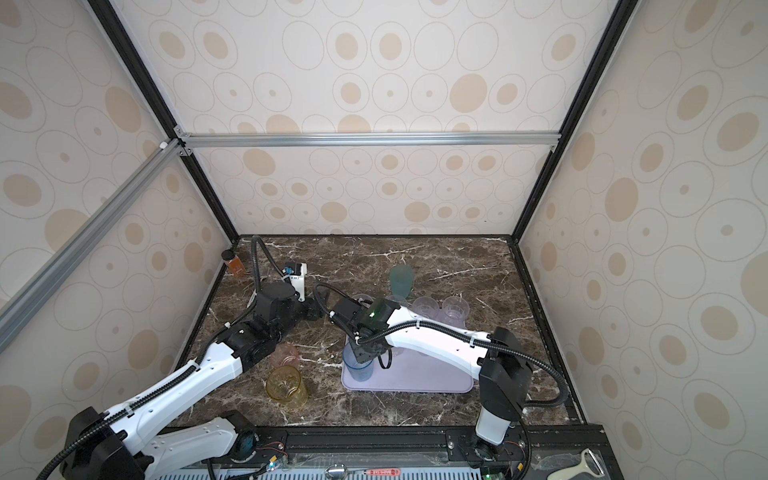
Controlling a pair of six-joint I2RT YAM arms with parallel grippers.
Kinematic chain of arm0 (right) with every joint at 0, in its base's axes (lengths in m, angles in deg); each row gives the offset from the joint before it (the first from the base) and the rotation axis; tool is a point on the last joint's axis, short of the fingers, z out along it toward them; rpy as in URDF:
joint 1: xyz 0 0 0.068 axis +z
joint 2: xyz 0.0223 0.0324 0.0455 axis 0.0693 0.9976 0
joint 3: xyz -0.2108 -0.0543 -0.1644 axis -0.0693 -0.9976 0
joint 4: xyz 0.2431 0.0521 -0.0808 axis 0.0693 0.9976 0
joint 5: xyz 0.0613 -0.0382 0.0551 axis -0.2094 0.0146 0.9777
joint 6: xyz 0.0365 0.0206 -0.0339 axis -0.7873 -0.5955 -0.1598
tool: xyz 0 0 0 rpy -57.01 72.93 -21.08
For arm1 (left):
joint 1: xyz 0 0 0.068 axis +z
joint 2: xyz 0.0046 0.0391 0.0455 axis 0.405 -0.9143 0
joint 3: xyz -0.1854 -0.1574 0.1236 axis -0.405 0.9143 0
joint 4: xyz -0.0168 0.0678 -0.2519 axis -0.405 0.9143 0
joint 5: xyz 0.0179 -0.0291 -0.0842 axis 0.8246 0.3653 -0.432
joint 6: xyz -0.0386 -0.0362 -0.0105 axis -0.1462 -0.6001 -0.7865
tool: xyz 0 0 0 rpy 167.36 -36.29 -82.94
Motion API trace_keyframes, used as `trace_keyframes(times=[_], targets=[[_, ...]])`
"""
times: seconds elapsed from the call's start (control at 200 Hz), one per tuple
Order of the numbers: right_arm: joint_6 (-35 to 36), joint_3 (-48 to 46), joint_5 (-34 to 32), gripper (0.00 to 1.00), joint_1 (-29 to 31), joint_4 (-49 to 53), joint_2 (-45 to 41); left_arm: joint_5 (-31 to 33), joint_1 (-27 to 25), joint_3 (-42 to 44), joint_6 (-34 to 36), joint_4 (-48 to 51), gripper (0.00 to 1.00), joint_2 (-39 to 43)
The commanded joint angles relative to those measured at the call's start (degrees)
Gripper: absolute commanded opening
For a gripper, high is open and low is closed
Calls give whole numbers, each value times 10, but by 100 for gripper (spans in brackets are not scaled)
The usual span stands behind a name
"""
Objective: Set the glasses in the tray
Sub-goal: 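Lower the blue glass onto the tray's near edge with the right gripper while left withdraws, then open the right gripper and move it to the yellow glass beside the tray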
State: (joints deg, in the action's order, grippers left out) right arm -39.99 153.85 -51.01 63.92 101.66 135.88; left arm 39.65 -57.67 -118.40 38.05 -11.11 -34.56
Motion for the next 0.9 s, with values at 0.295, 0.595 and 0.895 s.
trace_keyframes(times=[0.295,0.595,0.895], targets=[[-7,12,-4,26,4,22,-11,17,-3,-6,17,3,70,7],[6,66,-14,38,-14,62,-53,55,-2,-25,47,24,71,22],[26,114,-15,38,-40,33,-58,68,11,-48,98,51,73,31]])
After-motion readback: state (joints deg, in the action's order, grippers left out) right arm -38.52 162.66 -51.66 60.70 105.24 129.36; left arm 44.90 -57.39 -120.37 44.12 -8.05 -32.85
